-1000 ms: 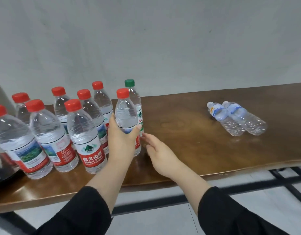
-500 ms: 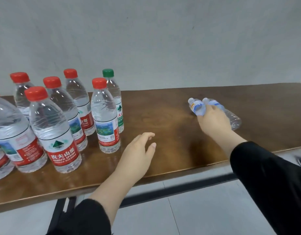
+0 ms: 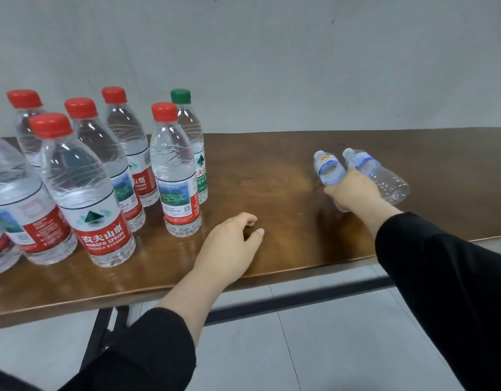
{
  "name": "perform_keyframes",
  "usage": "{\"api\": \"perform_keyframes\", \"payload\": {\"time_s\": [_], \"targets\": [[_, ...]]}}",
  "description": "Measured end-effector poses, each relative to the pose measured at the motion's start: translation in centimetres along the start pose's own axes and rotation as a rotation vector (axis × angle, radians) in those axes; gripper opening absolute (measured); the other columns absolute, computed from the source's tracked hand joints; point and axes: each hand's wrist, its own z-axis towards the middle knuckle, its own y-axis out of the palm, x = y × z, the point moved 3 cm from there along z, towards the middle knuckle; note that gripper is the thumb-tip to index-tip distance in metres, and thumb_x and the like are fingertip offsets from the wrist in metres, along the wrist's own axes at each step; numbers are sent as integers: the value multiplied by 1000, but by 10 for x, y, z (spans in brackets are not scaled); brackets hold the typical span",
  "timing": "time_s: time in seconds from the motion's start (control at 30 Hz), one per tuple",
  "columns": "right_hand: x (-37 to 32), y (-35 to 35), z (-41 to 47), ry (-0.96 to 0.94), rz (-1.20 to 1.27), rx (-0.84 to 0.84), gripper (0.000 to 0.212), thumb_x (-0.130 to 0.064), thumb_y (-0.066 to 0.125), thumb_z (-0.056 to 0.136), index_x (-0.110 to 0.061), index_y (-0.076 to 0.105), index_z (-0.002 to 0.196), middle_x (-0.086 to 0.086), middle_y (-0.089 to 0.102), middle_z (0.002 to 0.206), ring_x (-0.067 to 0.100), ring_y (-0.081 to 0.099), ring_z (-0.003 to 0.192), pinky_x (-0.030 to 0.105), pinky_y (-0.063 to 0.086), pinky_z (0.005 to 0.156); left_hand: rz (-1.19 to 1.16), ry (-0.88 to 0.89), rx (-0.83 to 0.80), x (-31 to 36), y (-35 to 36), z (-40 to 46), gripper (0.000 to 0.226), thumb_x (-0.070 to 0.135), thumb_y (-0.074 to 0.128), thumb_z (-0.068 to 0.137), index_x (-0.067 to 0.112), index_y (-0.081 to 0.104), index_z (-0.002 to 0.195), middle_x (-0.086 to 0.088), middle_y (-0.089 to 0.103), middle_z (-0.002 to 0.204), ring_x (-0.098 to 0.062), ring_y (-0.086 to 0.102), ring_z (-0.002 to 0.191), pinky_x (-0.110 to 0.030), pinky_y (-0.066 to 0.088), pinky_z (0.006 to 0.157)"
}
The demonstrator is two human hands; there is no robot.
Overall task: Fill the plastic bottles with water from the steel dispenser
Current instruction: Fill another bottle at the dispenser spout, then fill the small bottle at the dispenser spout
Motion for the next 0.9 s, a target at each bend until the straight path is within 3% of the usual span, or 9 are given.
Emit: {"api": "perform_keyframes", "payload": {"time_s": [0.2, 0.3, 0.37, 0.47, 0.57, 0.63, 0.73, 0.8, 0.9], "targets": [[-29, -13, -115, -67, 838, 52, 53, -50, 62, 83, -24, 55, 127, -7, 68, 105, 17, 67, 99, 43, 56, 90, -375, -113, -41, 11, -11, -4, 57, 50, 53, 103, 27, 43, 154, 9, 56, 147, -11, 51, 135, -24, 35, 100], [-46, -13, -198, -201, 1040, -10, 47, -33, 68, 93, -32, 48, 136, -16, 64, 107, -5, 66, 88, 21, 58, 71, -695, -160, -23, 29, -24, -15, 96, 73, 59, 85, 23, 28, 161, 7, 50, 154, -14, 49, 139, -34, 35, 116], [-59, -11, -245, -313, 1033, -64, 50, -26, 72, 92, -32, 48, 135, -17, 63, 109, -10, 64, 89, 16, 56, 73, -835, -158, 13, 36, -42, -27, 102, 80, 61, 71, 24, 42, 154, 4, 62, 143, -15, 59, 130, -44, 44, 113], [-76, -11, -297, -427, 1024, -169, 58, -26, 79, 86, -35, 47, 133, -19, 64, 112, -2, 65, 97, 20, 55, 82, -877, -138, 51, 40, -80, -54, 56, 66, 71, 81, 33, 61, 125, 5, 76, 113, -16, 74, 103, -42, 58, 97], [-93, -24, -333, -548, 918, -209, 28, -32, 67, 95, -39, 57, 119, -23, 64, 109, -3, 61, 101, 18, 48, 81, -801, -112, 140, 29, -116, -94, 41, 44, 78, 87, 30, 59, 121, 6, 74, 108, -13, 73, 98, -36, 59, 91], [-108, -43, -348, -568, 908, -140, 10, -35, 56, 100, -38, 61, 108, -17, 67, 98, 1, 62, 88, 24, 47, 78, -717, -49, 204, 16, -142, -128, 44, 38, 78, 89, 31, 56, 126, 11, 72, 110, -5, 70, 98, -31, 57, 91], [-149, -82, -366, -628, 934, -87, 17, -41, 49, 103, -38, 59, 115, -19, 63, 71, 2, 56, 63, 37, 50, 67, -594, 36, 274, -7, -172, -184, 58, 37, 76, 87, 41, 47, 137, 20, 69, 114, 2, 66, 101, -26, 53, 89], [-191, -103, -387, -741, 856, -146, 22, -47, 47, 102, -36, 64, 109, -22, 59, 61, -1, 53, 55, 31, 44, 62, -537, 46, 331, -28, -186, -220, 66, 38, 77, 85, 46, 43, 140, 24, 67, 118, 5, 64, 104, -25, 52, 91], [-255, -116, -426, -894, 596, -184, 48, -58, 46, 99, -19, 60, 74, -12, 48, 49, 2, 43, 47, 23, 33, 52, -520, 15, 404, -62, -207, -267, 74, 41, 83, 80, 48, 41, 140, 26, 65, 122, 7, 62, 109, -22, 52, 93]]}}
